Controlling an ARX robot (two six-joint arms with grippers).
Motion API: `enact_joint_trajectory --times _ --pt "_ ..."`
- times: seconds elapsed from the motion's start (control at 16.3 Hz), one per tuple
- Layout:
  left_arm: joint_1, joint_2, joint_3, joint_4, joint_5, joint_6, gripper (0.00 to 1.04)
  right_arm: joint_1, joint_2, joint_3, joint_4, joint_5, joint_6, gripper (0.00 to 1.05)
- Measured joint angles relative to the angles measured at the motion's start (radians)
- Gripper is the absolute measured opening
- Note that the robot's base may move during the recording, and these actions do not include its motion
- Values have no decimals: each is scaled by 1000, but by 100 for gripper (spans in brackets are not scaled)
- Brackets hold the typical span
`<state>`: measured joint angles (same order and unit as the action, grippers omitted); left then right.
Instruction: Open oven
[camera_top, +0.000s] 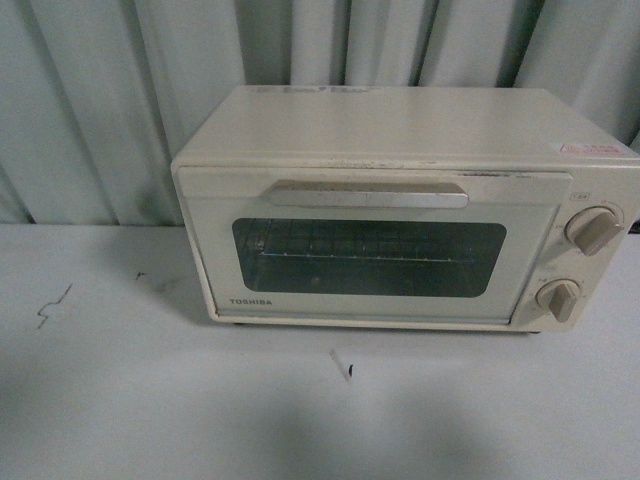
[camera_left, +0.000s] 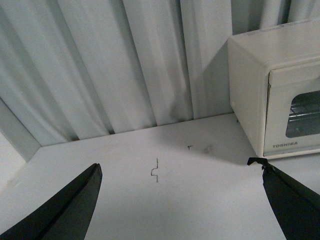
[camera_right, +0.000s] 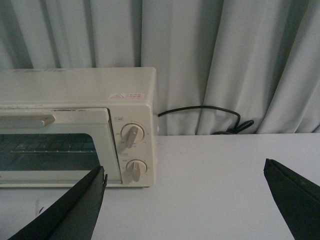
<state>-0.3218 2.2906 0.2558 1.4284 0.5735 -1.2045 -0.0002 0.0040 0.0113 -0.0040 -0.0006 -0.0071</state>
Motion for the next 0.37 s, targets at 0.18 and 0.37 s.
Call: enact_joint_trajectory --times 0.18,0.37 --pt "0 0 0 0 0 0 98 0 0 0 0 0 0 98" --pt "0 0 0 0 0 0 98 0 0 0 0 0 0 98"
